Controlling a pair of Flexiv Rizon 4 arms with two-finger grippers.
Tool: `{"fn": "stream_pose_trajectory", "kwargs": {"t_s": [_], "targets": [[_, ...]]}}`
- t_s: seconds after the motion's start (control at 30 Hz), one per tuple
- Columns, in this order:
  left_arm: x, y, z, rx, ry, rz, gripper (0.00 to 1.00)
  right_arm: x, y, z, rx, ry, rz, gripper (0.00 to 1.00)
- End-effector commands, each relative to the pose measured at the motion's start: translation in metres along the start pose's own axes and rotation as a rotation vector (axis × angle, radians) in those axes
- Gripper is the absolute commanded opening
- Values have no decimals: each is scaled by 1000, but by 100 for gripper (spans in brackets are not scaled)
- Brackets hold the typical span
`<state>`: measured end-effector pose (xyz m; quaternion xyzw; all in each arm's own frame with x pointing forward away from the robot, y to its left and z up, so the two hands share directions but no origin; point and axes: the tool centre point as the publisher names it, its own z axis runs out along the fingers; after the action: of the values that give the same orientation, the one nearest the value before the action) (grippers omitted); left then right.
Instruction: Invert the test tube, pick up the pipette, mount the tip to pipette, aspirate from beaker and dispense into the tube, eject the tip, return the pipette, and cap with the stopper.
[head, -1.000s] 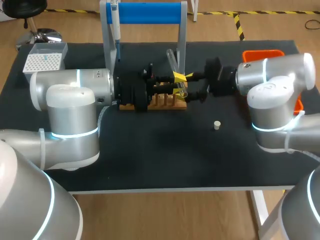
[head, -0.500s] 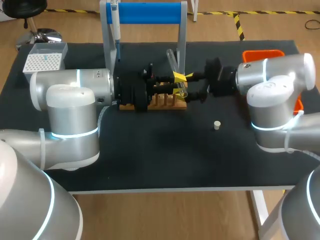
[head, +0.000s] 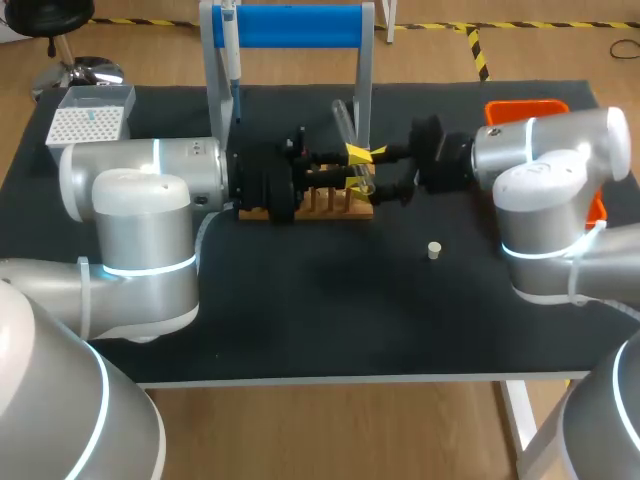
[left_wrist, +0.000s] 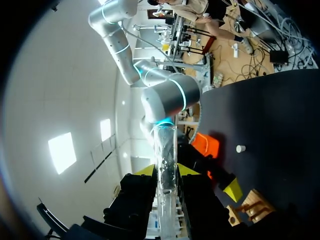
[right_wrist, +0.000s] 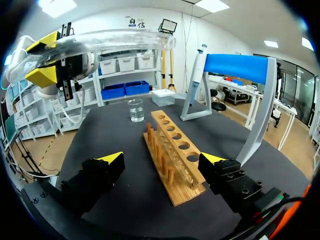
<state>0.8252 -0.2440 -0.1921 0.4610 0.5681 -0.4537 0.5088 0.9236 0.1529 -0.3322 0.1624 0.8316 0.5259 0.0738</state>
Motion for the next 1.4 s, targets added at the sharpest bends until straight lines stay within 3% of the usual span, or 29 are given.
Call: {"fn": "stream_pose_trajectory", "kwargs": {"t_s": [0.03,0.27,0.87,1.4], "targets": [[-4,-1,-4,-11,22,-23,0,0,0,-1,2,1,0,100],[-10,8,-8,-6,22,-133,0,0,0,-1,2,1,0,100],[-30,59,-23,4,53,-617,0,0,0,-1,2,1,0,100],[-33,91,-12,47,93,-1025,0,0,0,-1,2,1,0,100]]}}
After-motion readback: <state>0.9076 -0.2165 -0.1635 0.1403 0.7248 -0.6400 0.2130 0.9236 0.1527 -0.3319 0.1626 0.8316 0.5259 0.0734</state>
